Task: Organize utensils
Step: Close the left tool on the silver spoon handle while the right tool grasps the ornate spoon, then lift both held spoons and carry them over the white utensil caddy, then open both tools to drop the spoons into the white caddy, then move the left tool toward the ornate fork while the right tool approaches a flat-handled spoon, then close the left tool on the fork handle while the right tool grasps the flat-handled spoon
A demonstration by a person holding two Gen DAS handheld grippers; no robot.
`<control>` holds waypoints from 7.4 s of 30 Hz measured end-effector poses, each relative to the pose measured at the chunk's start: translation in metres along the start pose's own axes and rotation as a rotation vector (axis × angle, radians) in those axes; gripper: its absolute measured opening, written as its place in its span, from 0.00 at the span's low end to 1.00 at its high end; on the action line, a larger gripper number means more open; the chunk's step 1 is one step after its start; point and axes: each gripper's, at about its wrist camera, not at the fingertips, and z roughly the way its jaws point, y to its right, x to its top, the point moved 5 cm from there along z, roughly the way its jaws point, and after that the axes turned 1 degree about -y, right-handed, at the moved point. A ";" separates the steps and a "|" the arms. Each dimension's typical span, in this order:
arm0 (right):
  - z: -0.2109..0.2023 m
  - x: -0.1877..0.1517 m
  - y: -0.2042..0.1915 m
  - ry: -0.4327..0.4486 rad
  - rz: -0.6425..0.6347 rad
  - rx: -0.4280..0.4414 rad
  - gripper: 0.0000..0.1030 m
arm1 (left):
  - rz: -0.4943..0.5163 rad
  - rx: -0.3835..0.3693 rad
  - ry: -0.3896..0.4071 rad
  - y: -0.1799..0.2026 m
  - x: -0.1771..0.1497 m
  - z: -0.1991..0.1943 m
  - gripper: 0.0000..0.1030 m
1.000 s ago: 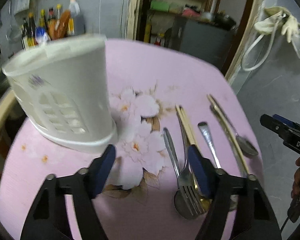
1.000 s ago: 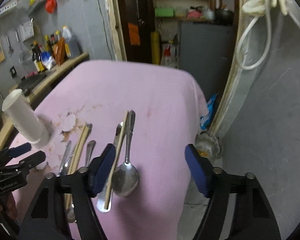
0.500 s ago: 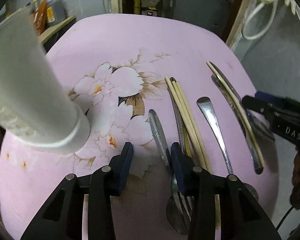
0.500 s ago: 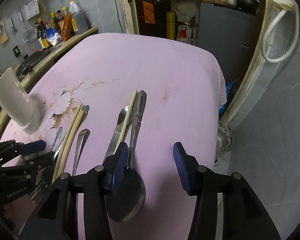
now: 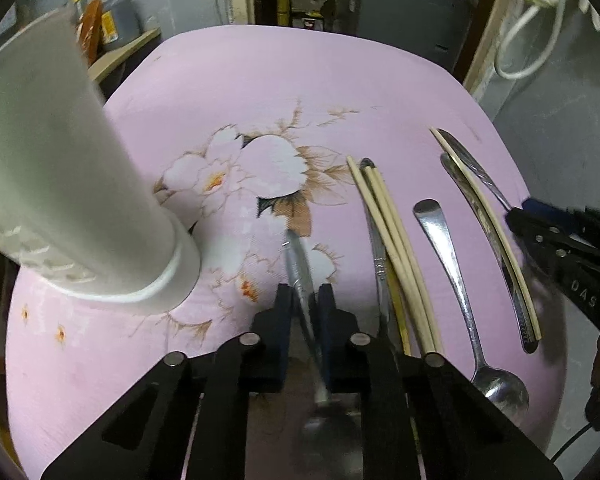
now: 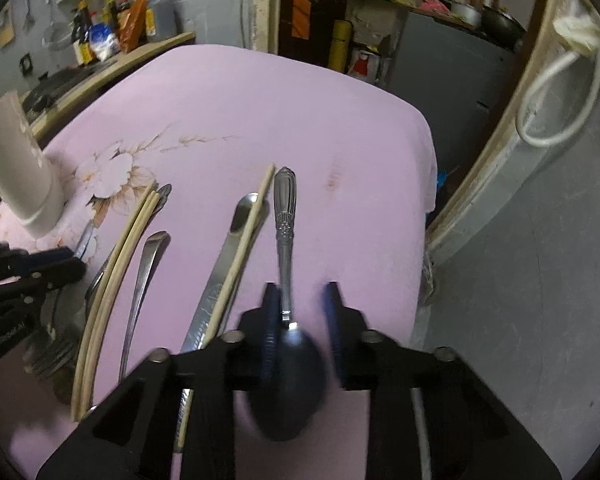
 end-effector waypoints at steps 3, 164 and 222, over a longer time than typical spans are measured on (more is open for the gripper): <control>-0.004 -0.005 0.003 -0.006 0.042 0.039 0.08 | -0.025 -0.018 0.004 -0.006 -0.006 -0.006 0.08; -0.195 0.029 -0.074 0.695 0.212 -0.047 1.00 | 0.011 -0.109 0.767 -0.075 0.031 -0.237 0.88; -0.003 -0.014 -0.044 0.053 -0.054 0.044 0.34 | 0.128 -0.016 0.086 0.011 0.003 0.010 0.04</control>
